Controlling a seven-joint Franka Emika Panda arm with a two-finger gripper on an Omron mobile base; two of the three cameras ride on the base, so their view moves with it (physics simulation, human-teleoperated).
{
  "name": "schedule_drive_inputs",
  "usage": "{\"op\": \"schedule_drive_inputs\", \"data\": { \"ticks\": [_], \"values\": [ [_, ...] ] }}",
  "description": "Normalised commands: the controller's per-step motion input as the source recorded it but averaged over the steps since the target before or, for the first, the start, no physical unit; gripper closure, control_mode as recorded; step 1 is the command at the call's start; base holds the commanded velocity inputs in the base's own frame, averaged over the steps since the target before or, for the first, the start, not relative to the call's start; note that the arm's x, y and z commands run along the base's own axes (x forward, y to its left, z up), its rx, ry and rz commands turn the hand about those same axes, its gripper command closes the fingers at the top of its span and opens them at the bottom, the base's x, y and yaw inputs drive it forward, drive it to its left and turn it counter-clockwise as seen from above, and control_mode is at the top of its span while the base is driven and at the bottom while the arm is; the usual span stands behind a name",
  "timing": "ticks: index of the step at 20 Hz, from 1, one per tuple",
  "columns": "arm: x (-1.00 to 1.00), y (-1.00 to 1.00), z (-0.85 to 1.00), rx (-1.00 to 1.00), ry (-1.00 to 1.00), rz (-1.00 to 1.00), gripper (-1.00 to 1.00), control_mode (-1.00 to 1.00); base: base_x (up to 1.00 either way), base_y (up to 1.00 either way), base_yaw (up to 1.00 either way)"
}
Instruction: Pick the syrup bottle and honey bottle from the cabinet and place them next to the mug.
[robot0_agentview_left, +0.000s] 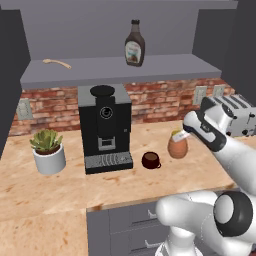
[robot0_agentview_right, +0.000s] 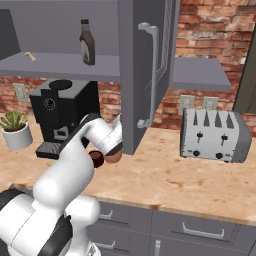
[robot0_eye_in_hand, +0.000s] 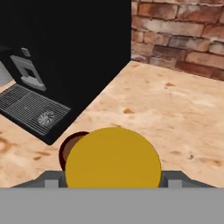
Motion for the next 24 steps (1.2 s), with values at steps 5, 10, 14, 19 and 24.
{"op": "schedule_drive_inputs", "data": {
  "ticks": [5, 10, 14, 19, 24],
  "values": [
    [0.17, 0.0, -0.21, 0.0, -0.05, 0.14, 1.0, -1.0, 0.0, 0.0, 0.0],
    [0.18, 0.0, -0.06, 0.0, -0.09, 0.12, 1.0, -1.0, 0.0, 0.0, 0.0],
    [0.12, 0.03, -0.04, 0.0, -0.01, 0.08, 1.0, -1.0, 0.0, 0.0, 0.0],
    [0.08, 0.09, -0.11, 0.0, 0.0, 0.0, 1.0, -1.0, 0.0, 0.0, 0.0],
    [0.04, 0.06, -0.24, 0.0, 0.0, 0.0, 1.0, -1.0, 0.0, 0.0, 0.0]
  ]
}}
